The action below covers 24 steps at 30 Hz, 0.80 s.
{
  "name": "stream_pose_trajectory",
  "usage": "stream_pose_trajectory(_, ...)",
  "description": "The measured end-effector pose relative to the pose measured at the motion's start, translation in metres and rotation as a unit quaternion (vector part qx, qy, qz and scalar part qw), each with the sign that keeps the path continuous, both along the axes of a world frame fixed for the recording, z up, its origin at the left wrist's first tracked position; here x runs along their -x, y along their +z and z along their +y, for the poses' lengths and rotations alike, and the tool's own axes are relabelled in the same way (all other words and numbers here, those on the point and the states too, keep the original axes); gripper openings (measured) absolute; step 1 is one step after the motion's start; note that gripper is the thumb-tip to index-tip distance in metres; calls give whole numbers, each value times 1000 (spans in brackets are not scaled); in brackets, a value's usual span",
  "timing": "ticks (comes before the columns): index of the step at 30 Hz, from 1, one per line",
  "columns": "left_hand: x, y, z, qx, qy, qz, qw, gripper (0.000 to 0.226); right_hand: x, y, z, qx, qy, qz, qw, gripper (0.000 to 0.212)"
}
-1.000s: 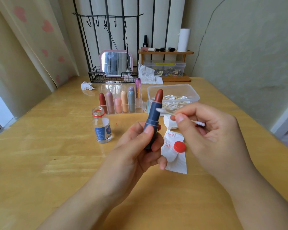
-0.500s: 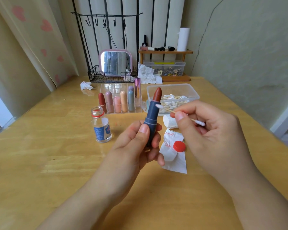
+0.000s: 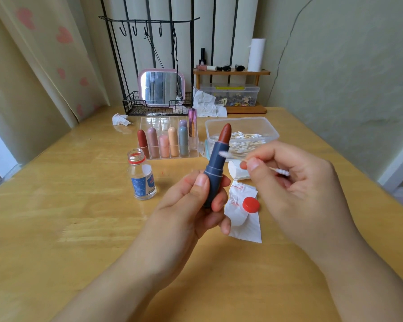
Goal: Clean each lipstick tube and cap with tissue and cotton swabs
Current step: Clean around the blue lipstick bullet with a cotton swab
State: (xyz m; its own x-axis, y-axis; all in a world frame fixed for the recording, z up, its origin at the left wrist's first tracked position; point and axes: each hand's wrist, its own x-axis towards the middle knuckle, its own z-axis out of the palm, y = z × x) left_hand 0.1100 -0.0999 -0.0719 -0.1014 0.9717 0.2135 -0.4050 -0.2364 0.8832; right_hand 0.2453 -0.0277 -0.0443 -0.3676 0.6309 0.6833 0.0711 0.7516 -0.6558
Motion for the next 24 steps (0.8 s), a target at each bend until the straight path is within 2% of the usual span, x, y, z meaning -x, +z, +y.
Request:
stream_pose_trajectory(3,0,1,0,-4,-10,-19,1000,34,0,-1,-1,21,33,-12,999,18)
stream_pose_trajectory(9,3,3,-1,-3,-42,-73,996,28,-1,3,-1,-8,8,5,1000,17)
stream_pose_trajectory(16,1,3,-1,-20,-29,-24,999,14,0,0,-4,18,37,-17,999,17)
stream_pose_trajectory(20,-1,2,1,-17,-28,-19,999,21,-1,2,-2,-6,-2,7,1000,18)
stream_pose_trajectory(24,-1,0,2,-11,-31,-22,999,27,-1,1,-2,14,13,-5,1000,17)
